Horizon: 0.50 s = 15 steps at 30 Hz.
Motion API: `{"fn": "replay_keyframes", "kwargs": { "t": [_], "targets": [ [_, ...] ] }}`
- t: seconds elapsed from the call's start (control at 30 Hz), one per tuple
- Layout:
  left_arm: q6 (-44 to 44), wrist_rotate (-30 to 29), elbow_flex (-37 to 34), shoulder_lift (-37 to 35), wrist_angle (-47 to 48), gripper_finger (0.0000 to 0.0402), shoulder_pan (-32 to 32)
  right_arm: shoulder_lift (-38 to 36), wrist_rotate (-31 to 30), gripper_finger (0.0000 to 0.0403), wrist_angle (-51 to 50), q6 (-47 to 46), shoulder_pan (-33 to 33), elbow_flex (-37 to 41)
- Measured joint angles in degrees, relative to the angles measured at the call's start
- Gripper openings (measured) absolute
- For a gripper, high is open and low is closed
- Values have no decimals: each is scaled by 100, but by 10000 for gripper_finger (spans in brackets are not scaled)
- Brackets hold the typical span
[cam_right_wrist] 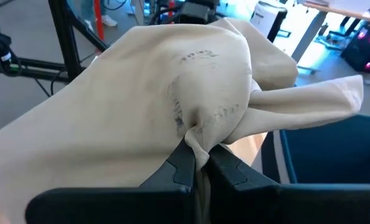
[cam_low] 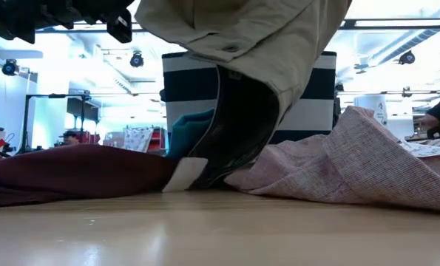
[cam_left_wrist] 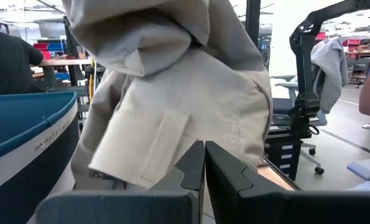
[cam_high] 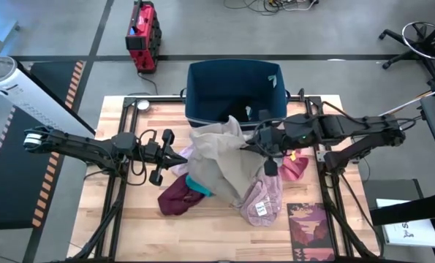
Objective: Sort clothes
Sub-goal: Put the brown shorts into the blue laundry organizer
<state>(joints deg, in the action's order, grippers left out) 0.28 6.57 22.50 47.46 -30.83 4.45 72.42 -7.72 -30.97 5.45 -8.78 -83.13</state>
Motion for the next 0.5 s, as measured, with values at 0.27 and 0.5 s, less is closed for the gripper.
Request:
{"fn": "replay_keyframes", "kwargs": {
  "t": [0.27,0.5],
  "targets": [
    [-24,0,0,11,17,0,0,-142,-142,0,234,200,0,0],
    [-42,-2,2,11,20,0,0,-290,-288,0,834,586,0,-7]
  ]
}}
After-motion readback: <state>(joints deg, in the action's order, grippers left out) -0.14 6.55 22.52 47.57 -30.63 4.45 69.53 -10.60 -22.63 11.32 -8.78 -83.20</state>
